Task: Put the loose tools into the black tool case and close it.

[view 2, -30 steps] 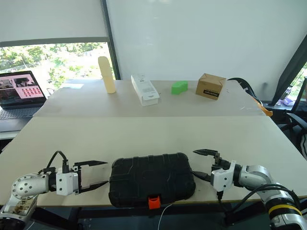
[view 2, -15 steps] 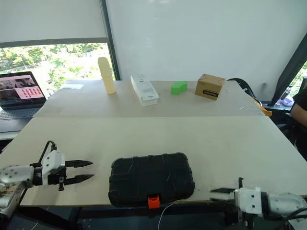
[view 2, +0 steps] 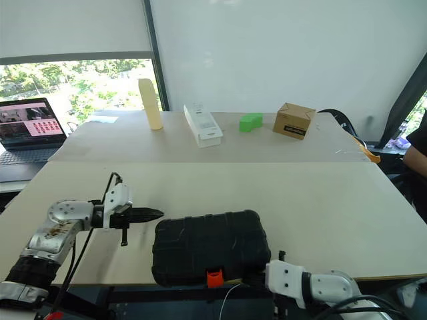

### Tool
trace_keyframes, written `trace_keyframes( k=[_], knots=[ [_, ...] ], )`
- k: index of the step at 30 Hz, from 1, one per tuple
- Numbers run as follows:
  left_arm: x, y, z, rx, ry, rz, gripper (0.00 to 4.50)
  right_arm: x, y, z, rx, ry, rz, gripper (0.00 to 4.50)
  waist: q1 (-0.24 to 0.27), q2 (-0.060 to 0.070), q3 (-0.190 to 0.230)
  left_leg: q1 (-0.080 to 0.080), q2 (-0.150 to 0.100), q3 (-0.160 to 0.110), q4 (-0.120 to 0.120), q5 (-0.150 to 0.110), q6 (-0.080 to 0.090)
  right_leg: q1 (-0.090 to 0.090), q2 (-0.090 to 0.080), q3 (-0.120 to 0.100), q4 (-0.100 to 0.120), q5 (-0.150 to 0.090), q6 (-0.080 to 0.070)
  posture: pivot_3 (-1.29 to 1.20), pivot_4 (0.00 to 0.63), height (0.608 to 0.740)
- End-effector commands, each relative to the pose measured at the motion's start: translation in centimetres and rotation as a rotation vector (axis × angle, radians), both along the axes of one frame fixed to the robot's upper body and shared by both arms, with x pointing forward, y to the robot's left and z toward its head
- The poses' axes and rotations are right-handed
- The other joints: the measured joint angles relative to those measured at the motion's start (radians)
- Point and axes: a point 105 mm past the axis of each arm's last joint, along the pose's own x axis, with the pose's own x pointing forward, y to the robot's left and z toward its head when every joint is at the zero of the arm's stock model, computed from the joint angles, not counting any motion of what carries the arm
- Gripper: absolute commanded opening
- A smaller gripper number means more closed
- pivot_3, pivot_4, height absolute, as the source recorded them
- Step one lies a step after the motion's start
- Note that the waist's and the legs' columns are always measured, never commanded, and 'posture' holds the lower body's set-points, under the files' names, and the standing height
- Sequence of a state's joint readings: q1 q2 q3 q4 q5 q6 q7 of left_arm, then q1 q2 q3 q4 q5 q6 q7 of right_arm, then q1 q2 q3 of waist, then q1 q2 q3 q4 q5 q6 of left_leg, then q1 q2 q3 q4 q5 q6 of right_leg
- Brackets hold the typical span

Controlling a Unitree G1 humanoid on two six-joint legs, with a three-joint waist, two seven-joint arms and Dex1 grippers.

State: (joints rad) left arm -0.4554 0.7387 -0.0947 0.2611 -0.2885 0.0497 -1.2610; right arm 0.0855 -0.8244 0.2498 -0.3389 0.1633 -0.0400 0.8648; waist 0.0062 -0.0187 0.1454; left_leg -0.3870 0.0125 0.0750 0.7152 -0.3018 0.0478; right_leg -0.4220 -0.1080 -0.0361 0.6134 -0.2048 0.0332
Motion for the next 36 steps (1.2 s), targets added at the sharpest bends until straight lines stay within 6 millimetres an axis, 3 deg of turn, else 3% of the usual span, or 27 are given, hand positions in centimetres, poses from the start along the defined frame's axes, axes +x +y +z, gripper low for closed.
trace_keyframes(
  k=[1,10,15,18,20,24,30,36],
  knots=[
    [0.1,-0.6,0.1,0.003,0.012,-0.018,0.03,2.6,1.3,2.7,0.054,-0.1,-0.056,0.0,-0.005,-0.001,0.0,0.0,0.0,0.0,0.0,0.0,0.0,-0.001,0.0,0.0,0.0,0.0,0.0,0.0,0.15,0.74],
    [0.0,-3.0,0.2,-0.04,0.04,-0.016,0.03,7.2,1.1,4.1,0.042,-0.166,-0.145,0.0,-0.003,-0.001,0.0,-0.002,0.0,0.0,0.0,0.0,0.0,-0.002,0.001,0.0,0.0,0.0,-0.001,0.0,0.15,0.74],
    [0.5,-2.4,1.1,-0.044,-0.003,0.05,0.03,8.3,0.1,4.8,0.014,-0.184,-0.15,0.0,-0.001,-0.001,0.0,-0.004,0.0,-0.001,-0.001,0.003,-0.005,-0.002,0.0,-0.001,0.0,0.001,0.0,0.0,0.15,0.74],
    [1.0,-1.4,2.1,-0.039,-0.033,0.066,0.03,7.9,-1.5,4.9,-0.022,-0.188,-0.161,0.0,0.003,-0.001,0.0,-0.004,0.0,-0.001,-0.001,0.003,-0.004,-0.001,0.0,-0.001,0.0,0.001,0.001,0.0,0.15,0.74],
    [0.5,-1.9,3.8,-0.1,-0.018,-0.002,0.03,6.7,-2.4,4.8,-0.02,-0.142,-0.164,0.0,0.008,-0.001,0.001,-0.004,0.0,-0.001,-0.001,0.002,-0.004,-0.001,0.0,-0.001,0.0,0.001,0.001,0.0,0.15,0.74],
    [-1.2,-3.9,5.5,-0.14,0.064,-0.165,0.03,3.4,-1.6,3.9,0.01,-0.036,-0.103,0.0,0.011,-0.001,0.001,-0.006,0.001,-0.004,-0.001,0.002,-0.004,-0.001,0.0,-0.003,-0.001,0.001,0.001,0.0,0.15,0.74],
    [-0.4,-7.3,3.5,-0.059,0.046,-0.179,0.03,2.6,1.5,3.3,0.084,-0.02,-0.099,0.0,0.001,-0.002,0.001,-0.001,-0.001,-0.003,0.0,-0.001,0.001,0.002,0.0,0.001,-0.002,0.001,0.002,0.0,0.15,0.74],
    [1.0,-7.8,0.5,0.034,0.037,-0.087,0.03,3.6,2.6,3.0,0.085,-0.048,-0.112,0.0,0.004,-0.001,0.001,-0.001,-0.002,-0.003,0.0,0.0,0.0,0.001,0.001,0.001,0.0,0.0,0.001,0.0,0.15,0.74]
  ],
)
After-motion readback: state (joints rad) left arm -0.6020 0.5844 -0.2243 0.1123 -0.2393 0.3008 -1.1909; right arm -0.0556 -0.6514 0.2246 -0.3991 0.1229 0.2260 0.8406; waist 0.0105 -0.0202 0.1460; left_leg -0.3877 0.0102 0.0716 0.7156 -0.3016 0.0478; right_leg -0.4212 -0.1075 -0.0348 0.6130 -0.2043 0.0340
